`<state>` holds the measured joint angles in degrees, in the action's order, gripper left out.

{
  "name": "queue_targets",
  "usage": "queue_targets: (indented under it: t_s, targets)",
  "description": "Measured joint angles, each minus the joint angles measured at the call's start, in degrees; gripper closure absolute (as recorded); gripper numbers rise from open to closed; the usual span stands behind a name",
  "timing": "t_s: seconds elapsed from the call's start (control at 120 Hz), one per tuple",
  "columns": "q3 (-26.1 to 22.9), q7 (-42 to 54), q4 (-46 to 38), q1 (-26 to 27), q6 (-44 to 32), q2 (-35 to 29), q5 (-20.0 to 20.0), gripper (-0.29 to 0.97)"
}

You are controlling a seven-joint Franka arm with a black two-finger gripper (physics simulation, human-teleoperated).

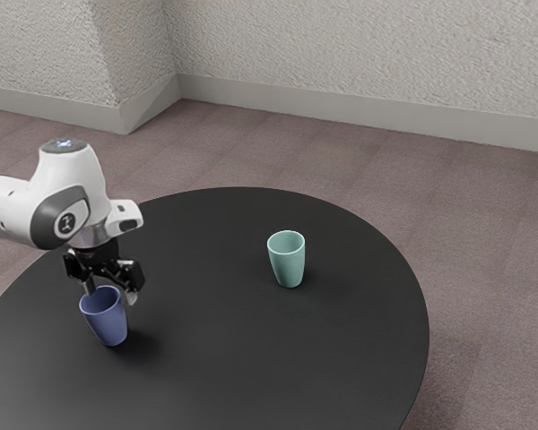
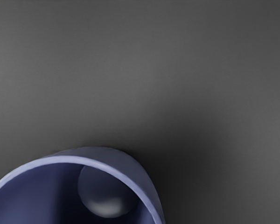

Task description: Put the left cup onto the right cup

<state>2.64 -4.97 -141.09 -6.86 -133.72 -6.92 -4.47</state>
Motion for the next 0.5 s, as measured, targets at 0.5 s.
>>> queue_targets:
  t_s: [0.5]
  targets:
    - [-1.0, 1.1, 0.1, 0.1, -2.3, 2.0, 0.0, 0.00]
